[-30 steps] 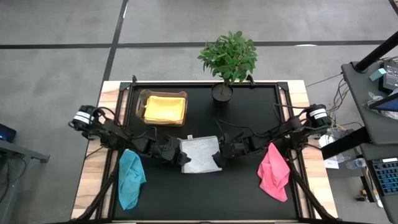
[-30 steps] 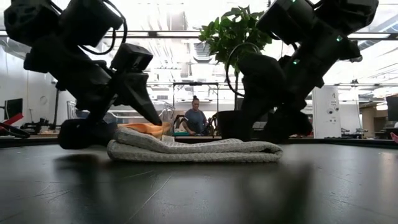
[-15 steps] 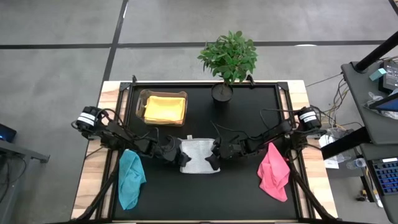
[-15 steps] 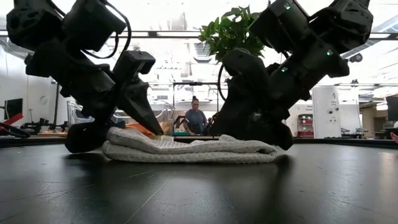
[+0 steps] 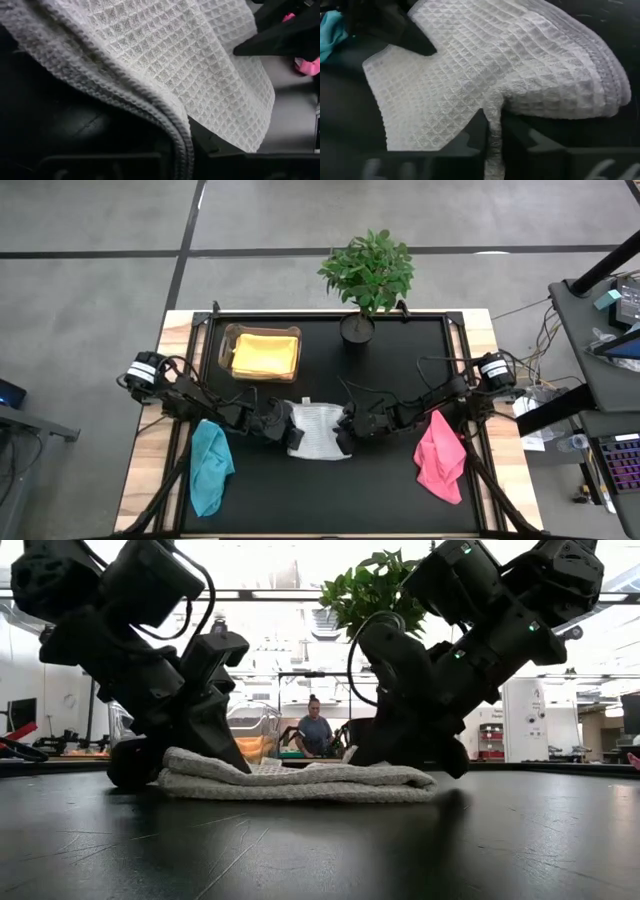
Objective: Fold microfiber towels
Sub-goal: Put the gray towel into the transparent bin
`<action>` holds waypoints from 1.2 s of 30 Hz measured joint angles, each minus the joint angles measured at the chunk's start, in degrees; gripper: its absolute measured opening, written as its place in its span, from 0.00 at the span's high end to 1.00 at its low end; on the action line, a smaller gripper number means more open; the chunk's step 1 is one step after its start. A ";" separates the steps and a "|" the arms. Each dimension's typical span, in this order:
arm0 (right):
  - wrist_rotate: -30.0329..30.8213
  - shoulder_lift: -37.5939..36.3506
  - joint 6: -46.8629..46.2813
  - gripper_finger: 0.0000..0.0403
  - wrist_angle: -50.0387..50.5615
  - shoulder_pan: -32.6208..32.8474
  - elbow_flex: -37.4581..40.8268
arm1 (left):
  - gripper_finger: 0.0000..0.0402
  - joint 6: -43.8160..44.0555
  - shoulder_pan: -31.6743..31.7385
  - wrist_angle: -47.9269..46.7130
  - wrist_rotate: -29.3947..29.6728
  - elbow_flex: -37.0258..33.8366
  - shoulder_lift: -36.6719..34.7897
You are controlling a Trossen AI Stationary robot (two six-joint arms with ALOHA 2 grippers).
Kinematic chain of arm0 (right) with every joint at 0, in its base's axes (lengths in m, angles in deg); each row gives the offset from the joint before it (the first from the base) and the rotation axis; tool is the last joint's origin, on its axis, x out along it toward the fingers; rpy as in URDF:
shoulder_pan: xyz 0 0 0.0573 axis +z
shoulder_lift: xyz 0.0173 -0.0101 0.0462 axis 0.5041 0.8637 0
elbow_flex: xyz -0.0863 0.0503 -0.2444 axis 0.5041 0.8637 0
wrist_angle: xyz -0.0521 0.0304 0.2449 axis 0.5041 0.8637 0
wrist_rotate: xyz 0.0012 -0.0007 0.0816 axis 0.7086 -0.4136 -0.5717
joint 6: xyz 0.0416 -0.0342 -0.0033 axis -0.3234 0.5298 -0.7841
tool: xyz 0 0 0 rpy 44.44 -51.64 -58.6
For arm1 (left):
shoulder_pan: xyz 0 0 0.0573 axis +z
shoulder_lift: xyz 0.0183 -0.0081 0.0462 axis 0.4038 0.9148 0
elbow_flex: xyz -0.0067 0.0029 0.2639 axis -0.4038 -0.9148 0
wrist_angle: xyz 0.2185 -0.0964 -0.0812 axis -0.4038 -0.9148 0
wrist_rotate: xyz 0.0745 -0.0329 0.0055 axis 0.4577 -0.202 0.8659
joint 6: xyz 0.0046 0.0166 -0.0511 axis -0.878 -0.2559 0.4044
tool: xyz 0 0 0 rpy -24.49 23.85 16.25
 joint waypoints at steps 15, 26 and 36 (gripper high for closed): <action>1.80 -0.75 15.82 0.97 -1.70 -2.48 -10.96 | 0.99 -12.83 3.73 -20.24 0.61 0.06 -21.49; 1.77 2.45 34.73 0.97 13.06 -12.11 -31.91 | 1.00 -27.52 14.51 -42.97 5.20 2.84 -45.85; -0.15 14.17 41.36 0.97 14.05 -20.92 -45.89 | 1.00 -42.97 33.33 -50.16 4.60 3.72 -52.95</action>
